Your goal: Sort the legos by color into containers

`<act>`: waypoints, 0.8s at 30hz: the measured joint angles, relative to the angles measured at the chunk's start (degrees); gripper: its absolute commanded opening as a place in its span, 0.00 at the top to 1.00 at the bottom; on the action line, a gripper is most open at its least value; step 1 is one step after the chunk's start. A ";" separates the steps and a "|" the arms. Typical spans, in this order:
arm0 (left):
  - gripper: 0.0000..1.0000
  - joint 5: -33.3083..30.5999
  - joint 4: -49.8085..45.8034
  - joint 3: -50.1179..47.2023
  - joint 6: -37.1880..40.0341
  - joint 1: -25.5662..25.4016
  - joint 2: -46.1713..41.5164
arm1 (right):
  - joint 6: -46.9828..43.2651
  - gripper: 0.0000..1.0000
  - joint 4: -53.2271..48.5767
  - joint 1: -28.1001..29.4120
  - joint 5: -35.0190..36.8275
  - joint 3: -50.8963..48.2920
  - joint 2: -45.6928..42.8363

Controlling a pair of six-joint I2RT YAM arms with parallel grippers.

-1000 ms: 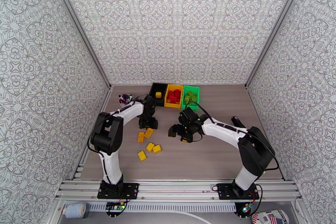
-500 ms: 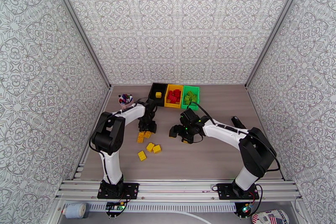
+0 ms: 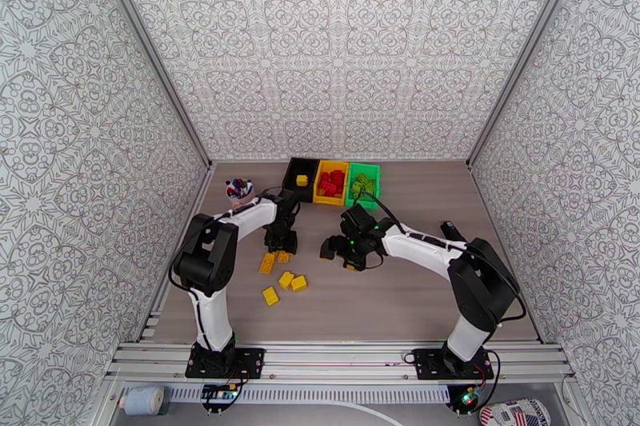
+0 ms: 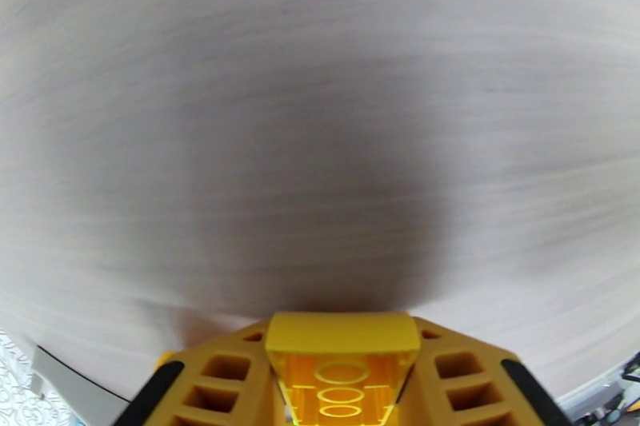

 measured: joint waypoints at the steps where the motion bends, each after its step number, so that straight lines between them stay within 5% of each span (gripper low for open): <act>1: 0.66 1.11 0.20 0.00 -0.66 0.35 -0.57 | -0.13 0.17 -0.11 0.00 -0.26 0.98 0.46; 14: 0.66 16.98 7.89 5.40 -11.56 7.02 -2.89 | -2.54 0.11 -2.01 -1.55 -4.04 17.90 9.66; 24: 0.65 21.51 13.18 18.23 -19.61 10.73 2.49 | -1.60 0.01 -0.92 -8.07 -5.97 20.02 10.03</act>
